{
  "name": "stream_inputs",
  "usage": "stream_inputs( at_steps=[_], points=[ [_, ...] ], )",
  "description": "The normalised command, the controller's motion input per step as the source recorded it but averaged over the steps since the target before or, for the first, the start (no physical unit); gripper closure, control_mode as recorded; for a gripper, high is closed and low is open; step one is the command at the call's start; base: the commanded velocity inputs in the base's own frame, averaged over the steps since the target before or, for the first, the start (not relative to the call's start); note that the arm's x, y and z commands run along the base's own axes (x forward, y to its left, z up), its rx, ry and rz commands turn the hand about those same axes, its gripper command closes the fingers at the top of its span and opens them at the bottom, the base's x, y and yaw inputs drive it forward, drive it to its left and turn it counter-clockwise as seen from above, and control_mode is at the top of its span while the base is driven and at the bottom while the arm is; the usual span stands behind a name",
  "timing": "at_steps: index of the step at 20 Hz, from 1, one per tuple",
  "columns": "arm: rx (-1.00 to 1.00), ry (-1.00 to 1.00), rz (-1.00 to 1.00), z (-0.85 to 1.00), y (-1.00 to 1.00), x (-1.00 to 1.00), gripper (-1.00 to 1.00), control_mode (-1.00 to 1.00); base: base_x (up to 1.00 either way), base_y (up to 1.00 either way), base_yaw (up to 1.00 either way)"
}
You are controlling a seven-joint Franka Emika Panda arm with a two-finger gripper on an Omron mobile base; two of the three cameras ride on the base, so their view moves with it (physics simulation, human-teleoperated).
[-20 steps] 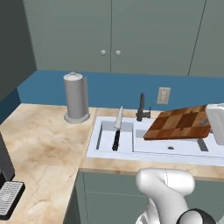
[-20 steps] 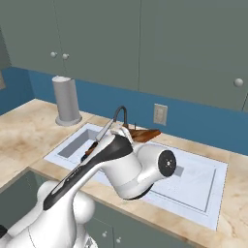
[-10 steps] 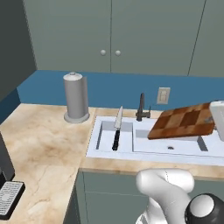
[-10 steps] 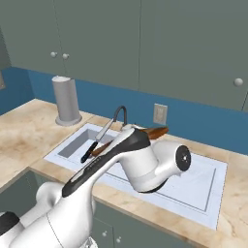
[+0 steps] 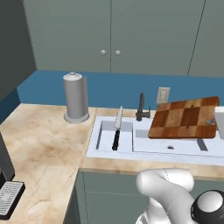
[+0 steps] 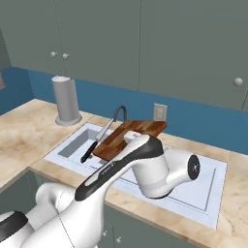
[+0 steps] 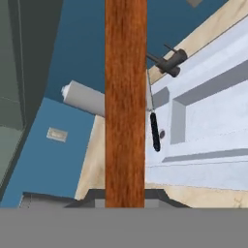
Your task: Move the cutting board and knife to the sink. Then move spray from the cabinet to the counter.
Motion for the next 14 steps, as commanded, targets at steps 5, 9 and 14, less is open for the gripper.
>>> stream_inputs(
  at_steps=[5, 9, 14],
  points=[
    [-0.12, -0.13, 0.07, -0.08, 0.0, 0.05, 1.0, -1.0, 0.0, 0.0, 0.0],
    [-0.11, 0.0, 0.0, 0.0, 0.0, 0.0, 1.0, -1.0, 0.0, 0.0, 0.0],
    [-0.06, 0.04, 0.0, 0.0, -0.06, 0.01, 1.0, -1.0, 0.0, 0.0, 0.0]
  ],
)
